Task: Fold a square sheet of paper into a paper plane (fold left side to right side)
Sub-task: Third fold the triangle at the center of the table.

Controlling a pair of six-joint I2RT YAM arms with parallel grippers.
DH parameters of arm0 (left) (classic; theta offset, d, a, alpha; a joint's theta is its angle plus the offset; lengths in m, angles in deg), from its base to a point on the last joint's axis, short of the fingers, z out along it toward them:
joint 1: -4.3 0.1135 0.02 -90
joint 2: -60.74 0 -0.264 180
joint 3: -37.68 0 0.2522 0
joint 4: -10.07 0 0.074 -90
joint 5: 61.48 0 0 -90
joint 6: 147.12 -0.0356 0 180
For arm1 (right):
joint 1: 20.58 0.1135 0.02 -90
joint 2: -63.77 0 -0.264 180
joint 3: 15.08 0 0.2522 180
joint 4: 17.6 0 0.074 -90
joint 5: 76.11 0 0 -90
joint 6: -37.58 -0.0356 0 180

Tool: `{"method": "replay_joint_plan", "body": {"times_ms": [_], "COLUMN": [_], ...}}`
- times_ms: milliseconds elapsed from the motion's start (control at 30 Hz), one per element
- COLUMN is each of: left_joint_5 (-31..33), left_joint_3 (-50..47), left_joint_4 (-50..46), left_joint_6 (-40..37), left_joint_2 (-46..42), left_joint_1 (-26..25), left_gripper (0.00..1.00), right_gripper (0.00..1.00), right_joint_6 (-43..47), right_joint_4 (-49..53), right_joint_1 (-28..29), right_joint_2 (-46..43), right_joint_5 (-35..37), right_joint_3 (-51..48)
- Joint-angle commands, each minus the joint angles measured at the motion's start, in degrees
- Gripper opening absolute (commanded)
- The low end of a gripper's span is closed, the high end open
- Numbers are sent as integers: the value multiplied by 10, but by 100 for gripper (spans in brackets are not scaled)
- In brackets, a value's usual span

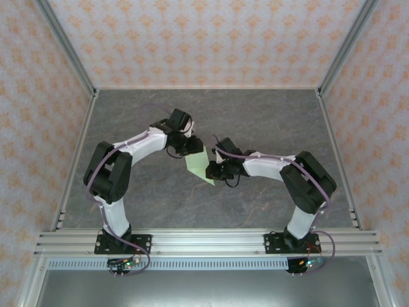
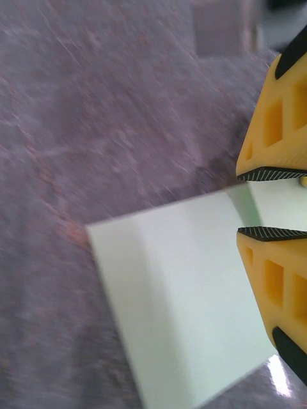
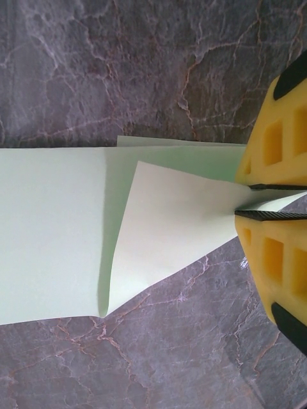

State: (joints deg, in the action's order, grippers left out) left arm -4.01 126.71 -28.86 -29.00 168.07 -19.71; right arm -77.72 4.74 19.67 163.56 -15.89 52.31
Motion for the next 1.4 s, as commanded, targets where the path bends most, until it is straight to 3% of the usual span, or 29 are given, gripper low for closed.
{"method": "replay_joint_plan", "body": {"times_ms": [0,367,833,1133,1367], "left_joint_5": [-7,-1,0,2,2], "left_joint_3": [39,57,45,47,52], "left_joint_4": [-24,-25,-17,-20,-21], "left_joint_6": [-17,-27,-24,-24,-24], "left_joint_2": [61,129,127,128,132], "left_joint_1": [1,1,0,-2,-6], "left_gripper": [29,28,28,27,27], "right_gripper": [21,26,27,15,13], "right_joint_6": [5,15,44,57,66], "right_joint_4": [4,7,35,51,53], "right_joint_1": [1,-4,-17,-17,-17], "right_joint_2": [-10,-13,-6,7,25], "right_joint_5": [15,12,20,28,21], "right_joint_3": [7,24,48,62,78]}}
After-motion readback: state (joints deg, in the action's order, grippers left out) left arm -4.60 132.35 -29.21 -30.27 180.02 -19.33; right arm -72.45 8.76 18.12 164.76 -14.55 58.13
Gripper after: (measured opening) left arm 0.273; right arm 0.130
